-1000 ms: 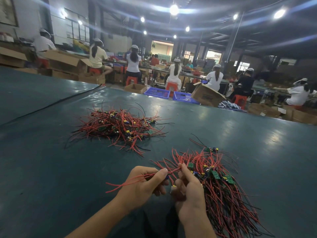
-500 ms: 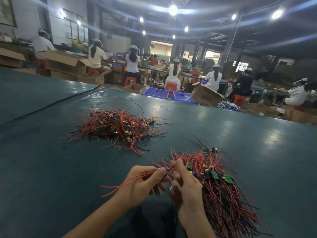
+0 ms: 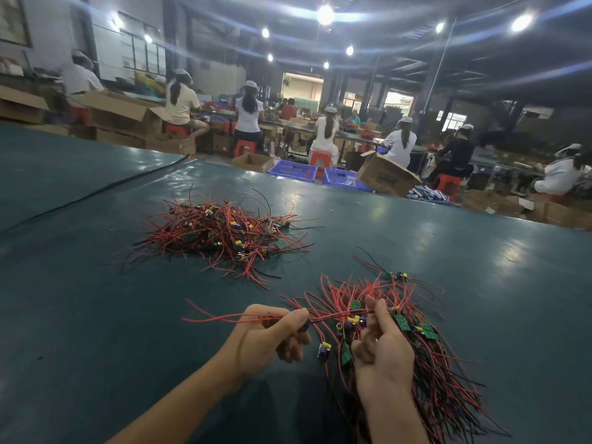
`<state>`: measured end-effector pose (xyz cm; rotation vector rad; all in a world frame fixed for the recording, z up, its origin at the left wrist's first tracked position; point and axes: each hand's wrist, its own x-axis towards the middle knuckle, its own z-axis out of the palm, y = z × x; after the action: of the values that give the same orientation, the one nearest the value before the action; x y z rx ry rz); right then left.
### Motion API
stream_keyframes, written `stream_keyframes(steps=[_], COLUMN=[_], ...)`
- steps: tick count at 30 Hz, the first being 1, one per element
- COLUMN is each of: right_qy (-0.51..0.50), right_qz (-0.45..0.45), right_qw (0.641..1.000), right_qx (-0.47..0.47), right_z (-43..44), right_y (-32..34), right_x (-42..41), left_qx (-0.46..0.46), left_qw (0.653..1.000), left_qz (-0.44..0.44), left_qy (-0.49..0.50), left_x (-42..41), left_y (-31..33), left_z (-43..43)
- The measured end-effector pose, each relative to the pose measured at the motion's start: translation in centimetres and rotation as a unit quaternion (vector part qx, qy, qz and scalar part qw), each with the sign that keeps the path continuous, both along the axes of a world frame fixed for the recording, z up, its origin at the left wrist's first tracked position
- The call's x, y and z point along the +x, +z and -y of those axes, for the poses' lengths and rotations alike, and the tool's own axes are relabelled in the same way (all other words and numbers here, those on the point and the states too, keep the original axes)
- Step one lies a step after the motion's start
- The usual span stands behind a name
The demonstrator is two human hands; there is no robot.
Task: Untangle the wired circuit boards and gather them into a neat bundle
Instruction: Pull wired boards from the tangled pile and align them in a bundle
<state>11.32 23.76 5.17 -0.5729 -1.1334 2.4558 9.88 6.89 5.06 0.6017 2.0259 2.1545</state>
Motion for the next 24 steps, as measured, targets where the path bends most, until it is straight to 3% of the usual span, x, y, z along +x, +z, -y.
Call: stream_keyframes(steps=[6, 10, 14, 19, 24], right_qy=[0.028, 0.089, 0.148, 0.181, 0.138], right_qz=[-0.018, 0.011, -0.018, -0.041, -0.053], right_qw=[0.998, 0.982, 0.957, 0.947, 0.959], right_qx=[0.046, 0.164, 0.248, 0.261, 0.241], right_z=[0.7, 2.2, 4.1, 4.9, 5.1], right_y=[-0.2, -0.6, -1.0, -1.3, -1.1], right_x=[-0.1, 0.0, 0.2, 0.6, 0.9], left_qx=[0.041, 0.049, 0.041, 0.047, 0.067], left_qw=[0.997, 0.995, 0.994, 0.993, 0.991], left_qz=[0.047, 0.069, 0.079, 0.106, 0.118], left_qy=[0.052, 0.059, 0.056, 0.008, 0.005], left_x=[-0.4, -0.4, -0.2, -0.2, -0.4], left_y=[0.1, 0.0, -0.2, -0.2, -0.4], left_z=[0.4, 0.1, -0.4, -0.4, -0.2])
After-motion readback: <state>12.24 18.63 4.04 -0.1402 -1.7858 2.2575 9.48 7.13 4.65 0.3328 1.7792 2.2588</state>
